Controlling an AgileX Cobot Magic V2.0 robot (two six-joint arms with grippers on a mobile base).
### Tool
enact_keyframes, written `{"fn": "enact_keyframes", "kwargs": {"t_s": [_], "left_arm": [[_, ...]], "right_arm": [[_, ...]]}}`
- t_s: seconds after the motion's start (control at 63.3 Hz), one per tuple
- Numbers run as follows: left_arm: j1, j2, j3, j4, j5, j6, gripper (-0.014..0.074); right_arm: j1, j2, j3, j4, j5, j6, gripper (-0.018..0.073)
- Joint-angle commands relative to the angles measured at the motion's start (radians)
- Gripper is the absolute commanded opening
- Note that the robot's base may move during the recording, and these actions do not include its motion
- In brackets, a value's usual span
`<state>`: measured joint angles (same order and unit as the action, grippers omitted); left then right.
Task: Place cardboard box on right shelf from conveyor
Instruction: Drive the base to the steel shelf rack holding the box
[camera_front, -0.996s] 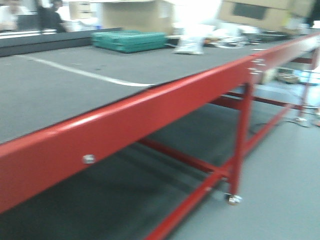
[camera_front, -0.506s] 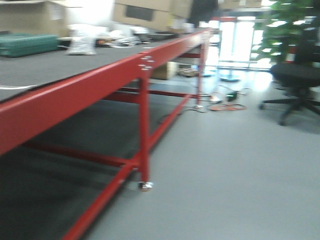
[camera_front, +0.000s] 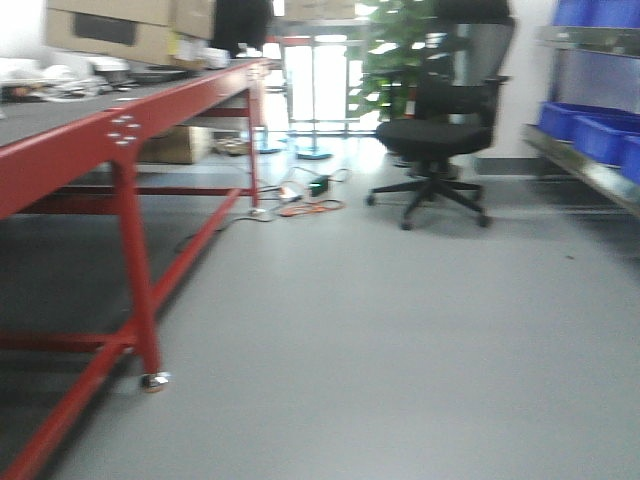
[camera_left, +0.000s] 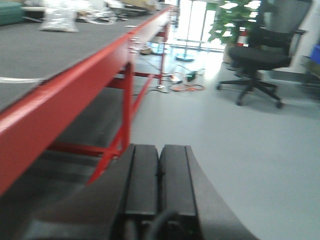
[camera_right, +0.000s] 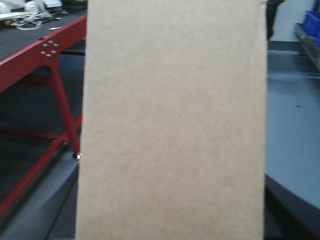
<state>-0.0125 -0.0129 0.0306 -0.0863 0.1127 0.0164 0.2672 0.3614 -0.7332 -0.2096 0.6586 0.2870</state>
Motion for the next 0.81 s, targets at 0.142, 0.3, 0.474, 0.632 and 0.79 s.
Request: {"fn": "enact_keyframes", "kwargs": {"t_s": [0.142,0.3,0.474,0.632,0.79], "left_arm": [[0.002,-0.012,-0.003,-0.005,-0.077,-0.005,-0.0119],[0.002,-0.012,-0.003,-0.005,-0.077,-0.005,-0.0119],[0.002,-0.012,-0.003,-0.005,-0.077,-0.005,-0.0119],[0.0,-0.012,-0.003,-0.005,-0.077,-0.005,-0.0119],[-0.005,-0.012,-0.003,-0.005,-0.079,-0.005,-0.0119]], "right_arm": [[-0.007,0.009,-0.03,-0.015,-0.097,-0.011,0.0209],[-0.007,0.009,-0.03,-0.015,-0.097,-0.011,0.0209],[-0.007,0.009,-0.03,-0.015,-0.097,-0.011,0.0209],[-0.007,0.009,-0.03,-0.015,-0.097,-0.011,0.0209],[-0.007,0.019,-0.03,-0.015,-0.095,-0.011,0.0209]]}}
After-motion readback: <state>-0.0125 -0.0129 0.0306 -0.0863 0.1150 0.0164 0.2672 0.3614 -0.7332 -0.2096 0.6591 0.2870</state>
